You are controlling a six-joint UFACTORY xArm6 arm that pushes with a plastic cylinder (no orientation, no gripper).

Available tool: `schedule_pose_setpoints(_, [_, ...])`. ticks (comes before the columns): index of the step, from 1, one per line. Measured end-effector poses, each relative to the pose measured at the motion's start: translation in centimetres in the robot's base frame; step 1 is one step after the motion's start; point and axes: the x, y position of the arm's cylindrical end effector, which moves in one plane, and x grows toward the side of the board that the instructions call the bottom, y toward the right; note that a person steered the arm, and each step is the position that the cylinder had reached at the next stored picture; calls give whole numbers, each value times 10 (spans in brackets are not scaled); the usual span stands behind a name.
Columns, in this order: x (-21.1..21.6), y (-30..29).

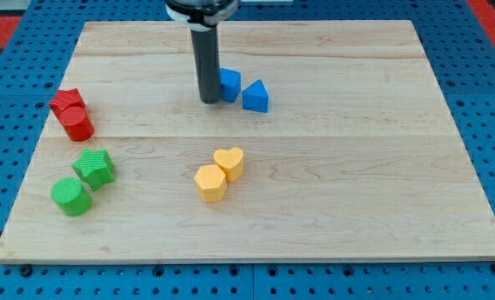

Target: Push the red circle towards the group of yellow blocks

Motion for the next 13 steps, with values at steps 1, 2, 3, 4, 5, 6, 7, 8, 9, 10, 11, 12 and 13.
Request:
schedule_pose_setpoints(1, [-42, -17])
schedule_pose_setpoints(2, [-89, -59])
schedule_pose_setpoints(3, [-118, -131])
schedule_pose_setpoints(4, [-119, -200])
schedule_pose_setpoints(5, [-69, -229])
schedule_pose_setpoints(6, [-3, -239])
schedule_pose_setpoints(7, [42, -195])
schedule_pose_setpoints(8, [60, -143])
schedule_pose_setpoints(9, [81, -133])
schedule_pose_setpoints(10, [104, -132])
schedule_pose_setpoints(11, [120, -120])
schedule_pose_setpoints(12, [132, -150])
schedule_pose_setpoints(13, [153, -141])
